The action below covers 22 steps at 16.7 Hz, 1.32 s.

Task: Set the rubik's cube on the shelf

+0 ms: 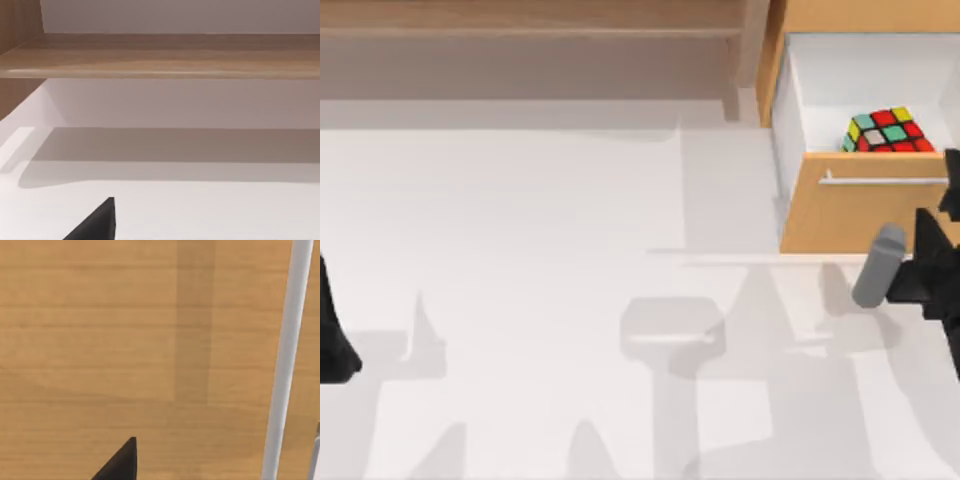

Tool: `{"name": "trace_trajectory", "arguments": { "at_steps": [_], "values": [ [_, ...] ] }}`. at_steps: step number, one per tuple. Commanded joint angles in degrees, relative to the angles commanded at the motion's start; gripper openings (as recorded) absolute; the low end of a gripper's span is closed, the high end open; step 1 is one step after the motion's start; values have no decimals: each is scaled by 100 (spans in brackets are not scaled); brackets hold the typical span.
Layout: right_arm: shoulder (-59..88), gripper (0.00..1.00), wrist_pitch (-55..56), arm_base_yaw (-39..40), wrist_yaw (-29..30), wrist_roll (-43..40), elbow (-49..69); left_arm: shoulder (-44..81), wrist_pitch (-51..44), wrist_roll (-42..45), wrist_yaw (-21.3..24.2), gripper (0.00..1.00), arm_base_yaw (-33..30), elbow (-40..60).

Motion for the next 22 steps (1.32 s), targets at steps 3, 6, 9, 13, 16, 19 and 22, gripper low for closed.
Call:
{"name": "trace_trajectory", "arguments": {
  "at_steps": [3,6,9,13,16,19,22],
  "values": [
    [0,100,0,0,0,0,0,0,0,0,0,100,0,0],
    [1,100,-1,-3,0,0,11,0,0,0,0,100,0,0],
    [-22,100,156,79,72,-2,-167,0,0,0,0,100,0,0],
    [-49,100,374,182,184,3,-418,0,0,0,0,100,0,0],
    [236,100,262,163,174,3,-413,0,0,0,0,100,0,0],
    [24,100,-6,419,65,112,-253,0,0,0,0,100,0,0],
    [-353,100,-807,932,-166,421,165,0,0,0,0,100,0,0]
  ]
}}
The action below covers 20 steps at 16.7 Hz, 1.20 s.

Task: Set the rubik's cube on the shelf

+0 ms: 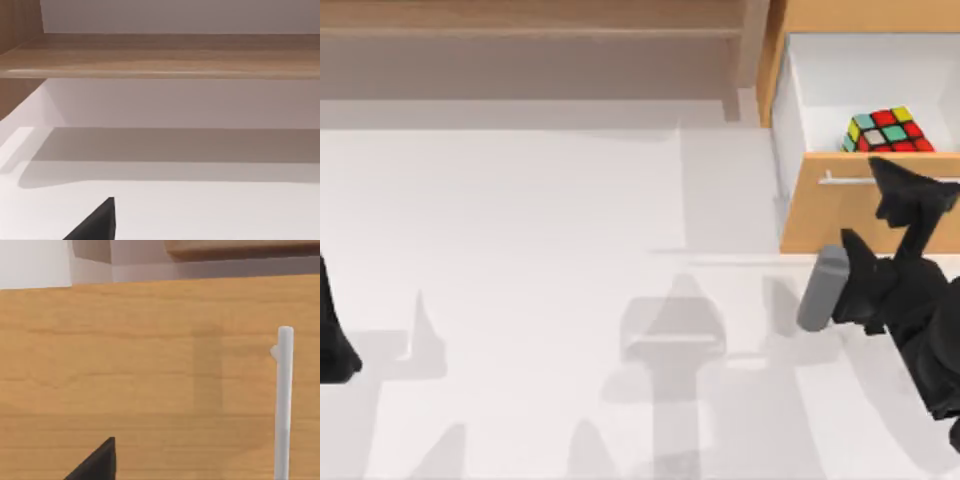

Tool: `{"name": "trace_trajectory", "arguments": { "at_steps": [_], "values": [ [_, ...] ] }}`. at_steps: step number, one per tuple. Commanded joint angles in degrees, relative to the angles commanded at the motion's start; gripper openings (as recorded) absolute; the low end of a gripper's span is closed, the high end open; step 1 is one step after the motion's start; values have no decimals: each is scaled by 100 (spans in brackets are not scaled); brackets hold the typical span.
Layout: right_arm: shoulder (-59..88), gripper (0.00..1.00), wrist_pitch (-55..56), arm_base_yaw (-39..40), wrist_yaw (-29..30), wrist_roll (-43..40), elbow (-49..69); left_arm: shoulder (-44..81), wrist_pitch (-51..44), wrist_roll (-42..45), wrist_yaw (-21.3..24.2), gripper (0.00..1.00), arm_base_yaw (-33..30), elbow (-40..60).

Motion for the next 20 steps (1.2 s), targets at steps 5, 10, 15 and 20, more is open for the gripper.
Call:
{"name": "trace_trajectory", "arguments": {
  "at_steps": [5,10,15,20],
  "values": [
    [-480,100,-2432,669,-412,946,1311,0,0,0,0,100,0,0],
    [-521,100,-5806,713,-730,2276,3269,0,0,0,0,100,0,0],
    [-134,100,-9488,257,-1027,3801,5667,0,0,0,0,100,0,0],
    [601,100,-12830,-482,-1329,5317,8194,0,0,0,0,100,0,0]
  ]
}}
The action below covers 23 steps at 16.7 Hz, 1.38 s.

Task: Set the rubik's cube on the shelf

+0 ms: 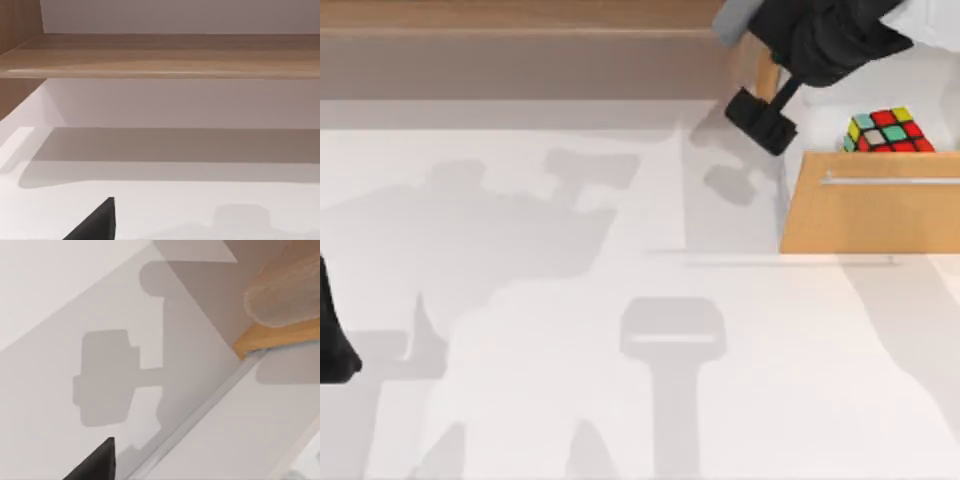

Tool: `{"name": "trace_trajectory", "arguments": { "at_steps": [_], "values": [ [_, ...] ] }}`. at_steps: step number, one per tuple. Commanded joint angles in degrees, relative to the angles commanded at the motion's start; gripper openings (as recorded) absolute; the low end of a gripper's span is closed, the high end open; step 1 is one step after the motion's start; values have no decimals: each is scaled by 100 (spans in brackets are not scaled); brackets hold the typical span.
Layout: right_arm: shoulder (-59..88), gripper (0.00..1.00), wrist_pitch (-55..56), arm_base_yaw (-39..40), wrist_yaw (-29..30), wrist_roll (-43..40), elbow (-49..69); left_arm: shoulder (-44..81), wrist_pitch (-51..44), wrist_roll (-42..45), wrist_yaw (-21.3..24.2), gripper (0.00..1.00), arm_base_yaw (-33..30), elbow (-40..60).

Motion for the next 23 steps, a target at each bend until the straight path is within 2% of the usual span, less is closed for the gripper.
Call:
{"name": "trace_trajectory", "arguments": {
  "at_steps": [5,10,13,23],
  "values": [
    [978,100,-2585,-797,-290,1330,2242,0,0,0,0,100,0,0],
    [1952,100,-4163,-1407,-499,2243,3709,0,0,0,0,100,0,0],
    [2294,100,-4563,-1575,-559,2491,4081,0,0,0,0,100,0,0],
    [2193,100,-4729,-1436,-550,2662,4117,0,0,0,0,100,0,0]
  ]
}}
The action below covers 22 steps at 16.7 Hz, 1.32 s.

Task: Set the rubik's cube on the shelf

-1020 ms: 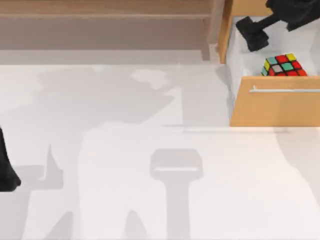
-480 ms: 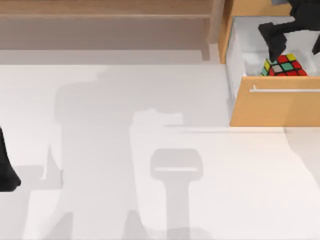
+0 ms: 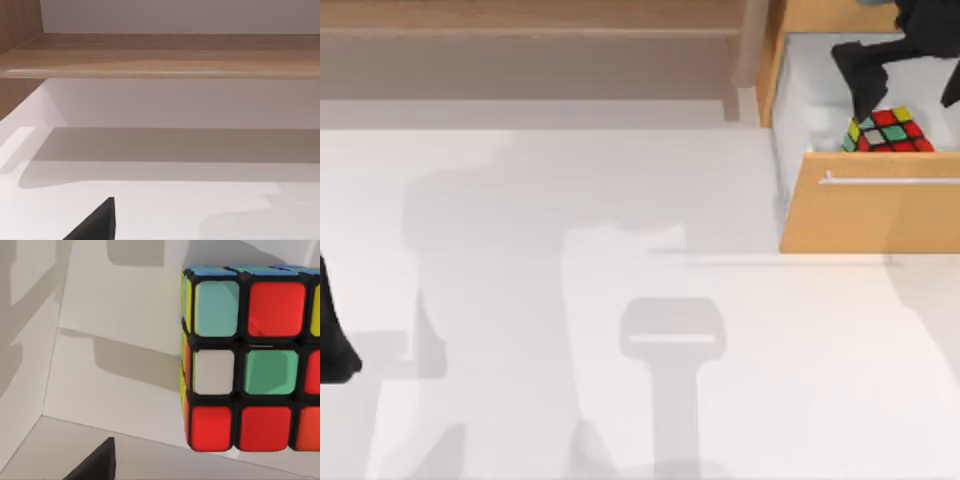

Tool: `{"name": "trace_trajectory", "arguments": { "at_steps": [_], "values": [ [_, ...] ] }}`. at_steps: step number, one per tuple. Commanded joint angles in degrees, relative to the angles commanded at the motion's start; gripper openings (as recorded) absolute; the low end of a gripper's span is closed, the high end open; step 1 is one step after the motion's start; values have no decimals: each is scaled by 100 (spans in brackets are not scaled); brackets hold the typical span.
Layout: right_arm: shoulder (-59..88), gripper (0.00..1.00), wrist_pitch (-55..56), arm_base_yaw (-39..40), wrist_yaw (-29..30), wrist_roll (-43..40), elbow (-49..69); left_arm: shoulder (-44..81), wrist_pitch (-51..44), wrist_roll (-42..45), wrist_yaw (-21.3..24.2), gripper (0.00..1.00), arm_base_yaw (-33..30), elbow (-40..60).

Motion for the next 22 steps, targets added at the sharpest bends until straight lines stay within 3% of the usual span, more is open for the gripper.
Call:
{"name": "trace_trajectory", "arguments": {
  "at_steps": [7,16,22],
  "values": [
    [-482,100,-283,351,27,350,-200,0,0,0,0,100,0,0],
    [136,100,1281,-121,-3,-101,-1164,0,0,0,0,100,0,0],
    [226,100,1416,-136,-12,-126,-1198,0,0,0,0,100,0,0]
  ]
}}
